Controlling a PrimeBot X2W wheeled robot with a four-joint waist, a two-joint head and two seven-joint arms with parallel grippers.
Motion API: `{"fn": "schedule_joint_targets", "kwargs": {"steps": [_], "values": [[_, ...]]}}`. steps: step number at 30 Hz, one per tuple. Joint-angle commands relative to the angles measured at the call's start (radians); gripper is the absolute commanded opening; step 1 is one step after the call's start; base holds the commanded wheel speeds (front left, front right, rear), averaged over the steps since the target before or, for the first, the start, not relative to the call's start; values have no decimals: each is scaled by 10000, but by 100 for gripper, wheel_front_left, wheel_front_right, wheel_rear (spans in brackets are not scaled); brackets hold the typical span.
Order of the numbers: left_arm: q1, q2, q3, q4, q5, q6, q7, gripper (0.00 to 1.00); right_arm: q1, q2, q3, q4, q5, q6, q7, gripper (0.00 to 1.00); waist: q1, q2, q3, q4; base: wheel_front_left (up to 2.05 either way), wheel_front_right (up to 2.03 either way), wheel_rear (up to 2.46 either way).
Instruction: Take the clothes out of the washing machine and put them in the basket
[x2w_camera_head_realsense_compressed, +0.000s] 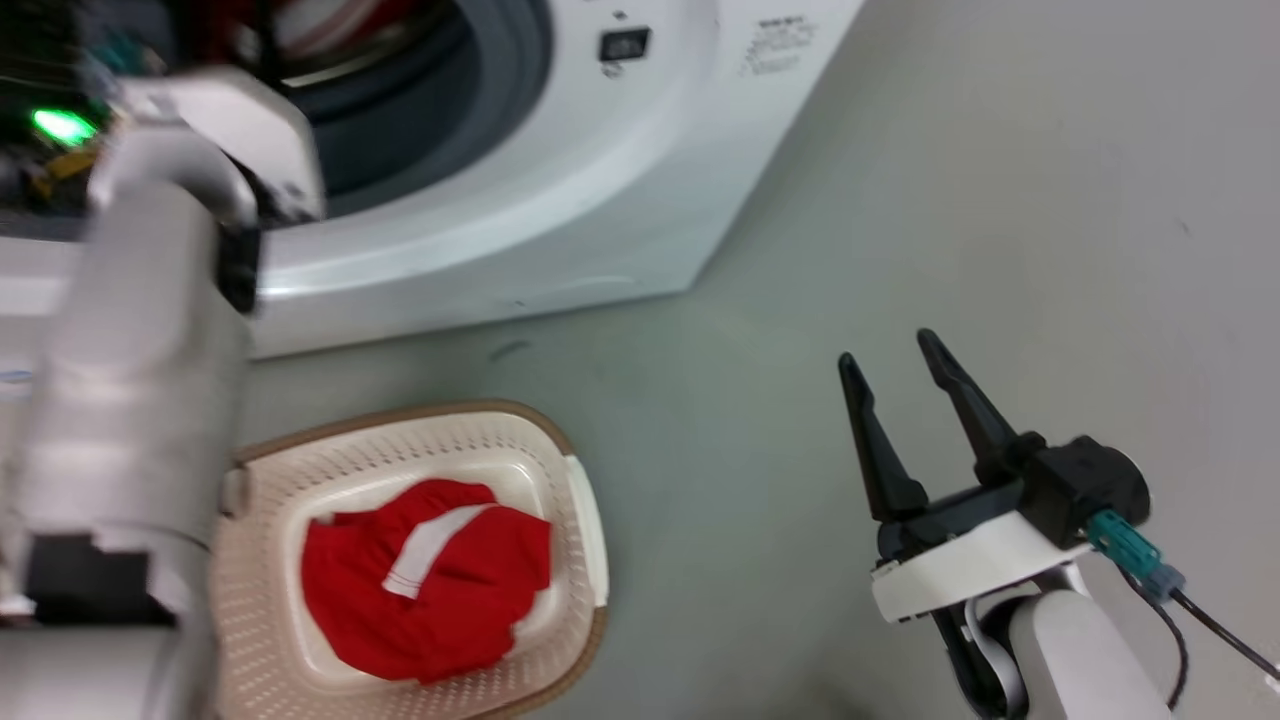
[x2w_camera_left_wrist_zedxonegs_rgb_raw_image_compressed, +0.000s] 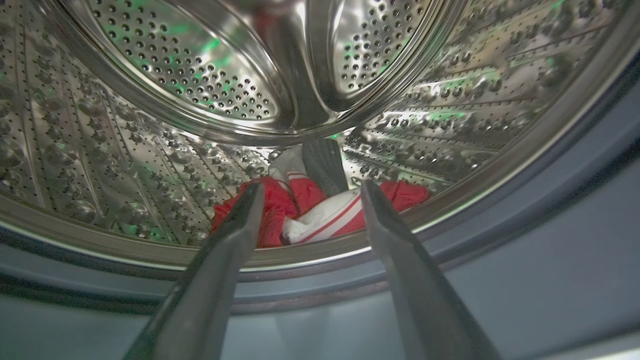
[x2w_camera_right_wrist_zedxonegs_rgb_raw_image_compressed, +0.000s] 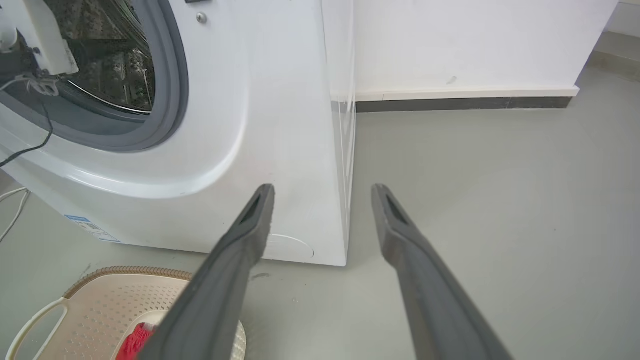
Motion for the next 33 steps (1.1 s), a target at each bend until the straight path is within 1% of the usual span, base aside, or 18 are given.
{"fn": "schedule_joint_targets", "kwargs": {"steps": [1, 5, 11, 18, 22, 25, 29, 30, 31, 32, 33], "values": [[-511, 305, -66, 237, 131, -41, 243, 100, -287, 28, 118, 83, 164, -7, -77, 100, -1, -1, 832, -738, 0, 0, 0], [-1693, 940, -402, 947, 525, -141, 1157, 100, -634, 27, 396, 235, 527, -7, -104, 100, -1, -1, 1461, -1204, 0, 0, 0], [-3140, 1757, -744, 1782, 939, -252, 2851, 100, -1006, 28, 696, 73, 1069, -7, -103, 100, -1, -1, 2228, -1794, 0, 0, 0], [-4447, 2596, -990, 2348, 1177, -306, 5015, 100, -1178, 27, 1027, 15, 1469, -7, -102, 100, -1, -1, 2730, -2307, 0, 0, 0], [-5037, 2858, -1083, 2474, 1251, -286, 6307, 100, -1164, 29, 1152, 22, 1582, -7, -103, 100, -1, -1, 2904, -2447, 0, 0, 0], [-5313, 2952, -1151, 2557, 1255, -324, 7300, 100, -1209, 27, 1240, 12, 1643, -7, -103, 100, -1, -1, 2990, -2504, 0, 0, 0], [-5418, 2973, -1129, 2654, 1140, -251, 8468, 100, -1219, 26, 1416, 8, 1753, -7, -104, 100, -1, -1, 3014, -2571, 0, 0, 0], [-5428, 2980, -1089, 2631, 1068, -198, 8665, 60, -1245, 26, 1451, 8, 1771, -7, -104, 100, -1, -1, 3020, -2587, 0, 0, 0], [-5410, 2988, -1072, 2604, 1047, -159, 8827, 36, -1274, 26, 1481, 9, 1779, -7, -104, 100, -1, -1, 3018, -2599, 0, 0, 0], [-5386, 3008, -1045, 2530, 1008, -68, 8893, 0, -1294, 26, 1511, 15, 1805, -7, -104, 100, -1, -1, 3010, -2611, 0, 0, 0], [-5334, 3039, -1030, 2444, 978, -13, 8932, 0, -1306, 26, 1556, 23, 1851, -7, -104, 100, -1, -1, 2996, -2628, 0, 0, 0]]}}
